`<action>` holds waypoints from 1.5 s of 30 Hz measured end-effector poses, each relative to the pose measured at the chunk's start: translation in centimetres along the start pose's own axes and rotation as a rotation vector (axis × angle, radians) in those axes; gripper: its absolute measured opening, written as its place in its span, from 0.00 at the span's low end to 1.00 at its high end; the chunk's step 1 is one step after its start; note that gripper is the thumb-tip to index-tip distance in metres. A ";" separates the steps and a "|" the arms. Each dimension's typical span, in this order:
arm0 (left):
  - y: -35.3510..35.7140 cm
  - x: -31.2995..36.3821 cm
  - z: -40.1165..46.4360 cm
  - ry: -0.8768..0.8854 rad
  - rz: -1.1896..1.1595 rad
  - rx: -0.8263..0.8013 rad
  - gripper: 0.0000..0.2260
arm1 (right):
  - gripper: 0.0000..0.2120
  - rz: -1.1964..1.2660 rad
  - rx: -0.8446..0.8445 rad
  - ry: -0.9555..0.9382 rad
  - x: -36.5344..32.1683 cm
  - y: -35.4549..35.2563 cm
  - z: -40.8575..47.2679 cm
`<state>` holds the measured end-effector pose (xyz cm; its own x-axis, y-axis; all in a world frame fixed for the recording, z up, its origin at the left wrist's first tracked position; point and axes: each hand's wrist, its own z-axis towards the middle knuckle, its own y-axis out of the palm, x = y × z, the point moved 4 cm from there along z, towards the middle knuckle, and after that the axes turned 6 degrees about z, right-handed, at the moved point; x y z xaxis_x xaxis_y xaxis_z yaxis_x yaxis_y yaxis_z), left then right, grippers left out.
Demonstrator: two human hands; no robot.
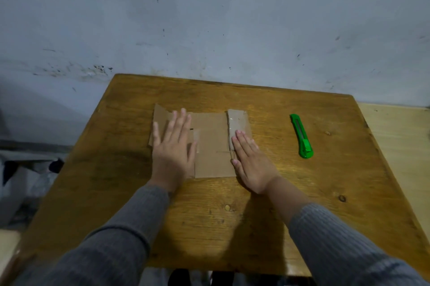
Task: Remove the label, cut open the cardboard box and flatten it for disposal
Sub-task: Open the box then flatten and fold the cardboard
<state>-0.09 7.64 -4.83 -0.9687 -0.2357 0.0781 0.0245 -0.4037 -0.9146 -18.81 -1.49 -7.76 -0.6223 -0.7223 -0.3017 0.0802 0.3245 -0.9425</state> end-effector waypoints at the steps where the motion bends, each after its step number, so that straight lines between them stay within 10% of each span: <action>1: -0.6 -1.4 -0.3 -0.097 0.029 0.041 0.29 | 0.36 -0.011 0.000 0.001 0.0 0.0 0.0; 6: -0.6 -5.9 -2.7 -0.602 -0.078 -0.194 0.43 | 0.36 -0.017 -0.002 0.015 -0.1 0.0 0.0; 12: 1.8 -4.5 -2.7 -0.512 -0.047 -0.582 0.31 | 0.37 -0.026 -0.008 0.030 0.0 0.1 0.0; 25: -0.1 2.1 -0.5 -0.690 -0.999 -0.301 0.23 | 0.36 0.011 0.008 0.030 -0.2 -0.2 -0.2; 45: 4.6 6.5 1.3 -0.115 -0.190 -0.491 0.26 | 0.33 0.235 0.095 0.067 0.1 0.2 -0.4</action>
<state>-5.92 3.14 -8.06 -0.9107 -0.3056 0.2778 -0.2935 0.0057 -0.9560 -19.19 -1.21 -7.90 -0.6276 -0.5909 -0.5068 0.2998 0.4174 -0.8579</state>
